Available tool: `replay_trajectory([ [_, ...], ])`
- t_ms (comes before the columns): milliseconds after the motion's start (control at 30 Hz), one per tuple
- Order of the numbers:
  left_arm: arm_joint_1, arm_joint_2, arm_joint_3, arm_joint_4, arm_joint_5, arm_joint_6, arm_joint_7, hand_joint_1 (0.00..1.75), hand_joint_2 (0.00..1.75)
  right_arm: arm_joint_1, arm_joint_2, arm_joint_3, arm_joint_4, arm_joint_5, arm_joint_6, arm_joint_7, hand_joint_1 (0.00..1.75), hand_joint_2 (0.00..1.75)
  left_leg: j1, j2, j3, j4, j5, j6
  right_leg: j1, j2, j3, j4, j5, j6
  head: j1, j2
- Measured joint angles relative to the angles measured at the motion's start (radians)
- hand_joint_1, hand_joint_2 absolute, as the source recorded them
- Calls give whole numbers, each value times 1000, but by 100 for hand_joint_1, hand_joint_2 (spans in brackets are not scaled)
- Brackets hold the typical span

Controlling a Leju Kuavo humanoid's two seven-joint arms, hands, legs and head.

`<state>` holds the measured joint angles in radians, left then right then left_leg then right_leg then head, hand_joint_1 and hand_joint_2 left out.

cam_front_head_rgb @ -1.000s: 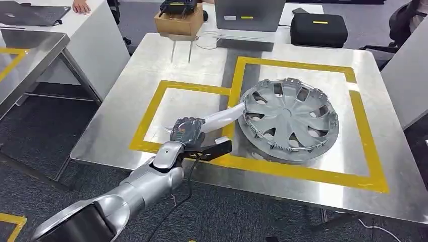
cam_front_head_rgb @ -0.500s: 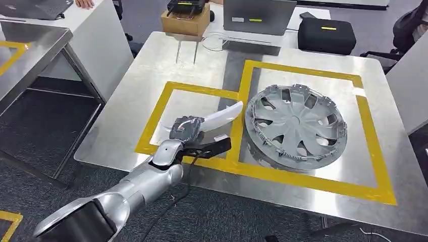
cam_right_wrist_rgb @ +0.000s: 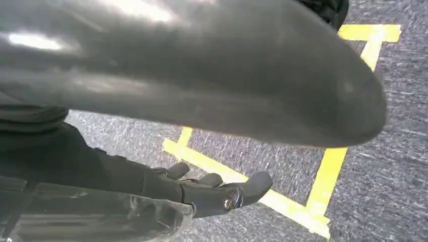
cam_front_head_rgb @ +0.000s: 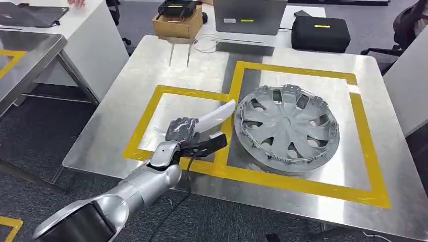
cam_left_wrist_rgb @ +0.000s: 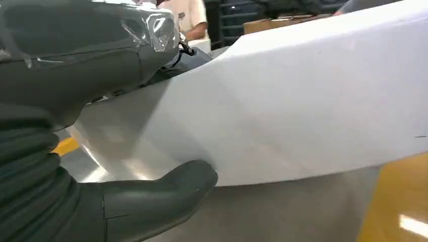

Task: Take the parts from the cabinet and place them on the table.

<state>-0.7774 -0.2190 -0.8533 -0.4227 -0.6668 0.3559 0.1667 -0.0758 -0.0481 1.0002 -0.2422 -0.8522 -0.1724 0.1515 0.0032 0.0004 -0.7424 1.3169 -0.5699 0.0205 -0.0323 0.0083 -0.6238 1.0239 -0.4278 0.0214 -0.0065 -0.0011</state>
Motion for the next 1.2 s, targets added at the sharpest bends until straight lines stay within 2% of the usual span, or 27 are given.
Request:
replay_trajectory([
  [67, -2, 0, 11, 0, 7, 3, 13, 175, 175, -3, 0, 0, 0, 3, 0, 3, 0, 0, -3, -2, 75, -169, 100, 20, 7, 5, 7, -1, -1, 0, 0, 0],
  [100, -4, 0, 17, 0, 10, 3, 18, 175, 175, -4, 2, 1, 0, 4, 0, 5, 0, 0, -9, -5, 118, -260, 138, 38, 8, 7, 9, -2, -1, -1, 0, 0],
  [133, -5, 1, 23, 0, 14, 4, 22, 175, 175, -4, 5, 1, 0, 5, 0, 6, 0, 0, -10, -1, 130, -278, 118, 44, 14, 8, 7, -3, 0, 1, 4, 0],
  [200, -4, 1, 30, 1, 18, 4, 28, 175, 175, -4, 5, 1, 0, 5, 0, 10, 0, 0, -19, 1, 127, -286, 121, 47, 9, 7, 4, -5, 1, 5, 0, 0],
  [233, -4, 2, 34, 2, 19, 3, 29, 175, 175, -3, 6, 2, 0, 6, 0, 10, 0, 0, -21, 1, 127, -287, 122, 49, 7, 6, 5, -8, 3, 12, -1, 0],
  [267, -7, 2, 40, 2, 21, 3, 29, 175, 175, -3, 7, 2, 0, 6, 0, 11, 0, 0, -21, 1, 135, -303, 129, 54, 12, 6, 10, -15, 6, 18, -1, 0],
  [300, -6, -1, 44, 2, 26, 2, 30, 175, 175, -3, 5, 2, 0, 6, -1, 11, 0, 0, -9, 4, 157, -327, 145, 51, 9, -1, 1, 0, -2, 17, 1, 0],
  [333, -7, -2, 45, 2, 27, 2, 30, 175, 175, -4, 3, 2, 0, 6, -1, 11, 0, 0, -9, 4, 160, -334, 150, 57, 11, -1, -16, 36, -25, 13, 1, 0],
  [400, -3, -3, 45, 2, 27, -1, 30, 175, 175, -3, 2, 2, 0, 5, -1, 11, 0, 0, -12, 4, 159, -334, 151, 58, 9, -1, -85, 190, -88, 6, 3, 0],
  [433, 1, -3, 45, 3, 27, -2, 30, 175, 175, -1, 0, 2, 0, 5, -2, 11, 0, 0, -12, 4, 158, -333, 151, 58, 8, -1, -124, 268, -113, 8, 3, 0],
  [467, 4, -3, 45, 4, 27, -2, 30, 175, 175, 0, -1, 2, 0, 4, -2, 11, 0, 0, -13, 4, 158, -333, 151, 57, 7, -2, -142, 303, -118, 15, 3, 0],
  [500, 5, -3, 46, 4, 27, -2, 29, 0, 175, 1, -2, 2, 0, 3, -2, 11, 0, 0, -12, 3, 158, -333, 150, 56, 5, -2, -134, 281, -103, 26, 3, 0],
  [533, 5, -3, 47, 4, 27, -4, 28, 0, 175, 0, -4, 2, 0, 3, -2, 11, 0, 0, -11, 2, 160, -332, 149, 55, 2, -3, -101, 217, -74, 39, 3, 0],
  [600, 5, -4, 52, 4, 27, -7, 27, 0, 175, -2, -7, 2, 0, 2, -3, 10, 0, 0, -9, 0, 159, -319, 141, 43, -6, -11, -3, 20, -2, 61, 3, 0],
  [633, 5, -4, 53, 4, 27, -7, 27, 0, 175, -3, -6, 2, 0, 3, -3, 10, 0, 0, -14, -1, 152, -310, 135, 34, -3, -16, 9, -1, -9, 48, 3, 0],
  [667, 5, -4, 56, 4, 30, -8, 27, 0, 0, -2, -4, 2, 0, 3, -2, 8, 0, 0, -18, -1, 146, -300, 131, 28, -2, -7, 10, -7, -3, 33, 3, 0],
  [767, 10, -1, 69, 4, 45, -11, 16, 0, 0, -2, -4, 3, 0, 20, 8, 10, 0, 0, -13, 0, 143, -301, 132, 21, 1, -6, 9, -5, -1, 15, 2, 0],
  [800, 11, 1, 73, 3, 50, -8, 10, 0, 0, -3, -3, 5, 0, 27, 10, 13, 0, 0, -10, -1, 139, -292, 123, 15, -7, -6, 10, -6, 1, 11, 3, 0],
  [833, 12, 4, 77, 2, 51, -5, 3, 0, 0, -4, -4, 8, 0, 33, 10, 17, 0, 0, -9, -1, 124, -260, 98, 6, -6, -5, 12, -7, -1, 4, 0, 0],
  [933, 25, 20, 93, 2, 75, 10, -14, 0, 0, -9, -3, 17, 0, 57, 20, 26, 0, 0, 0, -1, 13, -23, -7, -9, -3, -5, 11, -7, 0, -1, -2, 0],
  [967, 35, 27, 102, 1, 89, 17, -24, 0, 0, -10, -4, 22, 0, 68, 27, 26, 0, 0, 1, -1, -11, 22, -15, -10, -2, -4, 12, -7, -1, -2, -2, 0],
  [1000, 47, 35, 110, 0, 103, 23, -35, 0, 0, -12, -5, 27, 0, 77, 27, 27, 0, 0, 1, -1, -11, 16, 0, -7, -2, -3, 12, -6, -1, -2, -3, 0],
  [1033, 55, 42, 120, -3, 123, 25, -49, 0, 0, -15, -5, 33, 0, 86, 27, 27, 0, 0, 1, -1, 8, -30, 31, -3, -1, -1, 12, -6, -1, -2, -2, 0],
  [1100, 67, 57, 147, -19, 177, 24, -94, 0, 0, -23, -3, 42, 0, 105, 20, 24, 0, 0, -3, -3, 106, -227, 124, 17, 4, 3, 15, -7, -1, -1, -2, 0],
  [1133, 70, 65, 162, -31, 205, 23, -118, 0, 0, -26, 3, 46, -1, 111, 13, 24, 0, 0, -7, -3, 139, -293, 126, 29, 1, 3, 15, -8, 0, 0, 0, 0],
  [1167, 75, 69, 174, -41, 221, 23, -135, 0, 0, -28, 4, 48, 0, 114, 5, 24, 0, 0, -11, 2, 140, -295, 125, 30, 12, 3, 13, -9, 2, 3, 2, 0],
  [1200, 81, 75, 185, -52, 240, 21, -150, 0, 0, -29, 5, 51, -1, 117, 3, 24, 0, 0, -16, 2, 140, -296, 124, 33, 6, 2, 13, -10, 2, 4, -2, 0],
])
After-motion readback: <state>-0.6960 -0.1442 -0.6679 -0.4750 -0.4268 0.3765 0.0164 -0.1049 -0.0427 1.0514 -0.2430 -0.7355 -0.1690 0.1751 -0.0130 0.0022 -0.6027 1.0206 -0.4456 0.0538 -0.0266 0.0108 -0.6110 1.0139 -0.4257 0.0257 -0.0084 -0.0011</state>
